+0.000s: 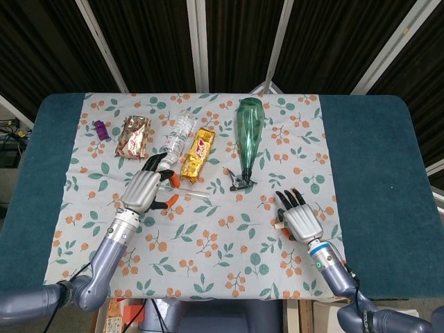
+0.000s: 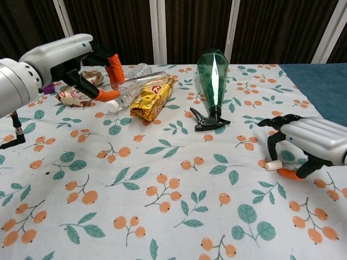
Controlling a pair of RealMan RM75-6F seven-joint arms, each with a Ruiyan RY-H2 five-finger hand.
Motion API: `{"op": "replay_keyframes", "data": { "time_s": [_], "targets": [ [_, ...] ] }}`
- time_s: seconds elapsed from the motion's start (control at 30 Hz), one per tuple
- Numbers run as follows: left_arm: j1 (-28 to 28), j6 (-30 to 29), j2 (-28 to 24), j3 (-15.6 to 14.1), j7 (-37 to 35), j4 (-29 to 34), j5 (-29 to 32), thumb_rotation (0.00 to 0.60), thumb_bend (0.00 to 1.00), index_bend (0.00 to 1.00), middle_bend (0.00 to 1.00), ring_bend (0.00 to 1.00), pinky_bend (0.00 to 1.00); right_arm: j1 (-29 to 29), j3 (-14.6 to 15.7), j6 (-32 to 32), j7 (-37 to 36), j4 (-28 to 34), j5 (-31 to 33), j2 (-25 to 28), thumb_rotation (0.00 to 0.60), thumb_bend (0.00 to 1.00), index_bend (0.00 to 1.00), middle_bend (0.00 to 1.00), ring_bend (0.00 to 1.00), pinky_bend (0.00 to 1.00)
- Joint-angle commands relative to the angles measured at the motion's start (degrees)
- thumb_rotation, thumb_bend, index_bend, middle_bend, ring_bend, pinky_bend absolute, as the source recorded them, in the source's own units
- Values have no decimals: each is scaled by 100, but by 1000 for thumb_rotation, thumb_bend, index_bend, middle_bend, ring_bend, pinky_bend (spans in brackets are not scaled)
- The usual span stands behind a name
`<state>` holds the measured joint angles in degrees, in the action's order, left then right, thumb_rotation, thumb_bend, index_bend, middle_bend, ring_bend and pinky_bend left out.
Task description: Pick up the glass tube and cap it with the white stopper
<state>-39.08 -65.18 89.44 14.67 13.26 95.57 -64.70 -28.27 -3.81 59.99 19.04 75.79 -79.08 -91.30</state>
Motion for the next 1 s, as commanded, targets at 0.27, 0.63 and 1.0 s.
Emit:
{"op": "replay_keyframes", "data": {
  "time_s": [0.27,0.63,1.0],
  "targets": [
    [1,-16,8,-21,39,40,8,600,509,667,511,55,0,29,-17,210,-29,117,-99,93,600,416,590,108,0,0],
    [-42,-18,188,-8,211,78,237,600,509,669,514,55,0,160,-270,945,20,139,-259,302,600,416,594,109,0,0],
    [-315,-277,1129,526,639,-144,1427,600,509,669,526,67,0,83,-771,1792,-110,-288,-549,319,600,416,594,109,0,0]
  ]
}}
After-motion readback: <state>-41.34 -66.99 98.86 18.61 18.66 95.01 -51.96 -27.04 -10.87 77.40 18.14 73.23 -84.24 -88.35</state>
